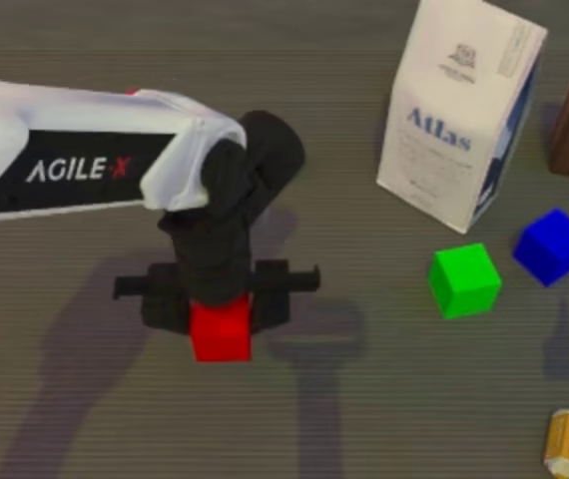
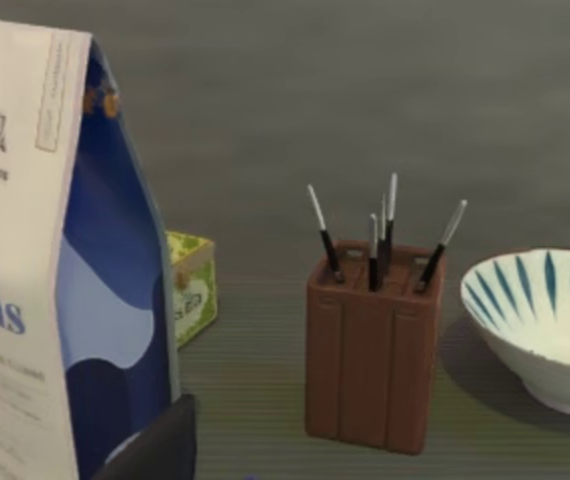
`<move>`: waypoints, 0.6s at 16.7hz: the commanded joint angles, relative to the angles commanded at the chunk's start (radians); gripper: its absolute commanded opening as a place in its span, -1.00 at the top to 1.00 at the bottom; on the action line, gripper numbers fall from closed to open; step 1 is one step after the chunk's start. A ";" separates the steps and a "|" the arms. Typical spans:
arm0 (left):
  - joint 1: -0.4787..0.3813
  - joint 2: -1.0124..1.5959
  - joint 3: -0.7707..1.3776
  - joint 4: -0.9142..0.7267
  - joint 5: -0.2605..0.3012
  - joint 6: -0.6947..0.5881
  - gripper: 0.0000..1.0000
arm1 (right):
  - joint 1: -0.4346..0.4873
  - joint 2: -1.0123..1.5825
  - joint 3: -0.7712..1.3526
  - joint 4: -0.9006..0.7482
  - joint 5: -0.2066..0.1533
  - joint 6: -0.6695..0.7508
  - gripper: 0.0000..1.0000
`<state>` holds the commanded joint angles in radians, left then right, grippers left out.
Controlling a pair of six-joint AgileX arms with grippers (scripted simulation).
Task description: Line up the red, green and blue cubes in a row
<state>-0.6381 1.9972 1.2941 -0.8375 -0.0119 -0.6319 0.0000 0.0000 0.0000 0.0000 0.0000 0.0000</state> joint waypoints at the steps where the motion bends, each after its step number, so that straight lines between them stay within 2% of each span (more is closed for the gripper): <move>1: -0.001 0.013 -0.019 0.029 0.000 0.000 1.00 | 0.000 0.000 0.000 0.000 0.000 0.000 -1.00; 6: -0.002 0.026 -0.038 0.055 0.001 0.000 1.00 | 0.000 0.000 0.000 0.000 0.000 0.000 -1.00; 10: -0.002 0.026 -0.038 0.055 0.001 0.000 0.40 | 0.000 0.000 0.000 0.000 0.000 0.000 -1.00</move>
<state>-0.6403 2.0229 1.2563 -0.7829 -0.0111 -0.6322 0.0000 0.0000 0.0000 0.0000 0.0000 0.0000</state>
